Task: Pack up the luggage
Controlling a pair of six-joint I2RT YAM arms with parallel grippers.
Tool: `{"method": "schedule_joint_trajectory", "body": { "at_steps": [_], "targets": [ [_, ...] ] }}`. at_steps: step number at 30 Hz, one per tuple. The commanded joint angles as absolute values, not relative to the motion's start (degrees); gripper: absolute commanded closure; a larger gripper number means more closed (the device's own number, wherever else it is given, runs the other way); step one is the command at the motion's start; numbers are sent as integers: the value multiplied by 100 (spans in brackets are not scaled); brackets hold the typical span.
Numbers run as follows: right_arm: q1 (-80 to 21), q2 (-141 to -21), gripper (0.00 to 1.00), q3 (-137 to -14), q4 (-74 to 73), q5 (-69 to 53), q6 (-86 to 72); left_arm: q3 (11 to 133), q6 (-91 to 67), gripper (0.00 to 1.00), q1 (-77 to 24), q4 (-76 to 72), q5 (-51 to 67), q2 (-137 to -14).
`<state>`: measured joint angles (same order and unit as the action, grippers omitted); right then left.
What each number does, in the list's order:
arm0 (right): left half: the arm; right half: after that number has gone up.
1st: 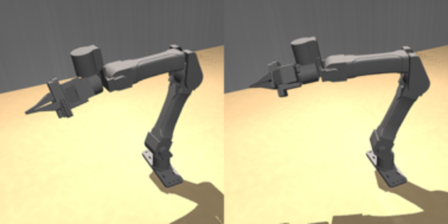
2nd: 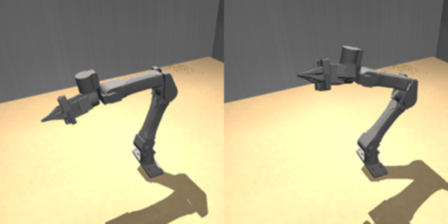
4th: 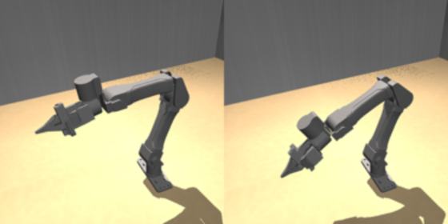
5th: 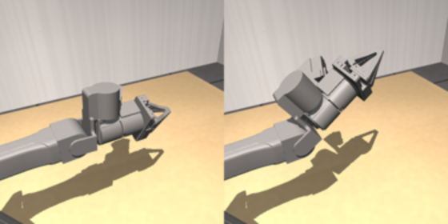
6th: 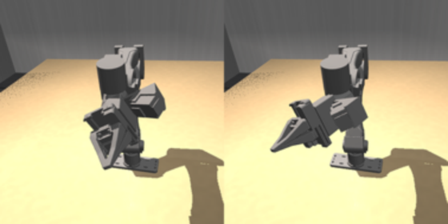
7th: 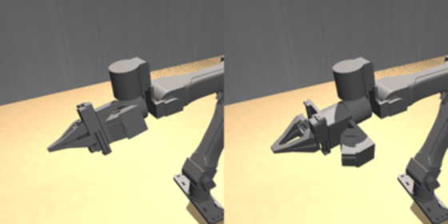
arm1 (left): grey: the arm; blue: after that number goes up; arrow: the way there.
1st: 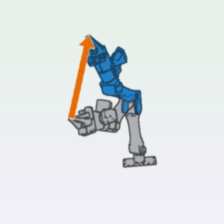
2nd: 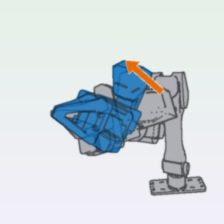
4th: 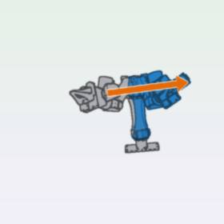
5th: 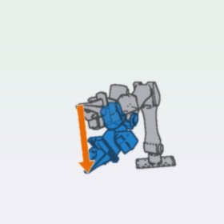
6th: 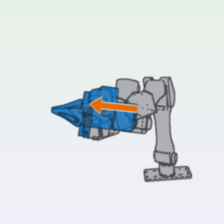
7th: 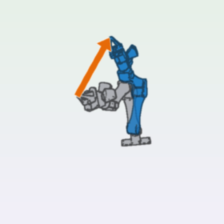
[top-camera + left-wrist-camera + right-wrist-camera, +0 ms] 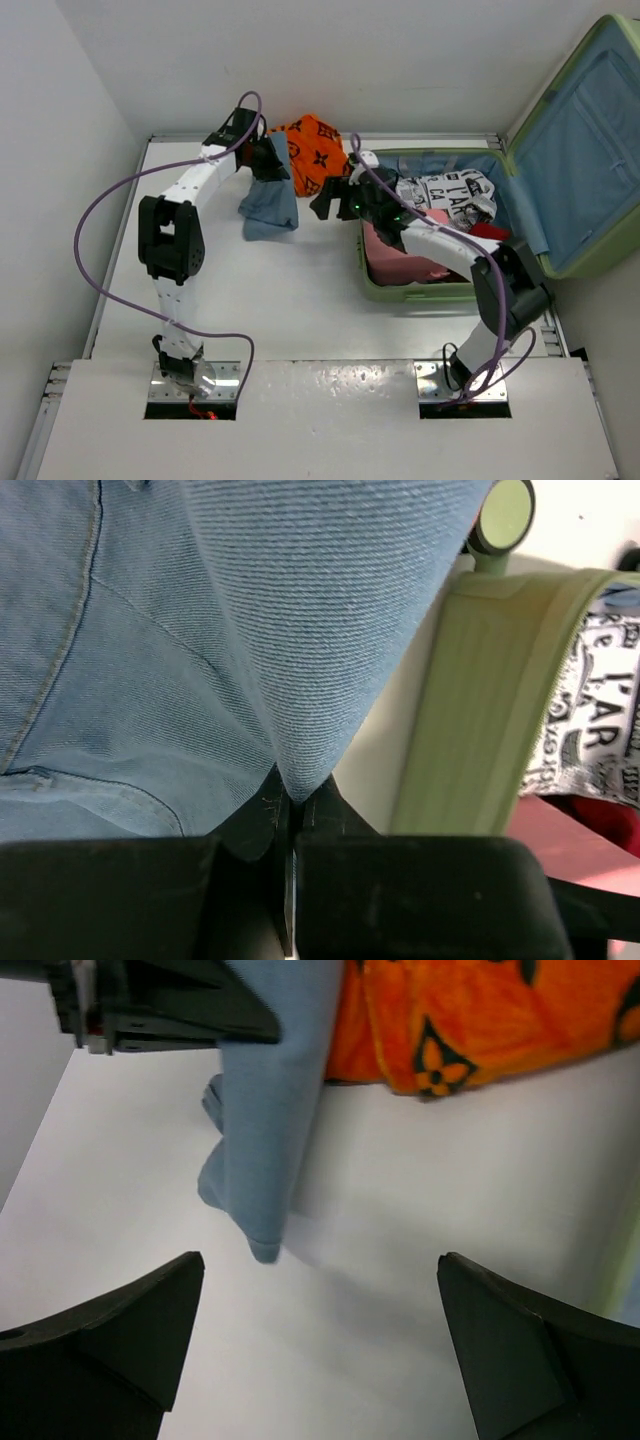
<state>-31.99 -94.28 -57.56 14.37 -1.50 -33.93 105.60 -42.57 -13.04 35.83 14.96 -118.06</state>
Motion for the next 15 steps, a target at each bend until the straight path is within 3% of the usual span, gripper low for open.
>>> {"method": "schedule_joint_trajectory", "body": {
  "at_steps": [1,15],
  "targets": [
    [-3366,-9746,1,-6301,1890,-105,-3033,10758,-4667,100,-1327,3542,2047,-11751],
    [-3542,-11003,1,-7417,1969,-738,-2865,10433,-4904,100,-1319,3419,2601,-11382]
  ]
}}
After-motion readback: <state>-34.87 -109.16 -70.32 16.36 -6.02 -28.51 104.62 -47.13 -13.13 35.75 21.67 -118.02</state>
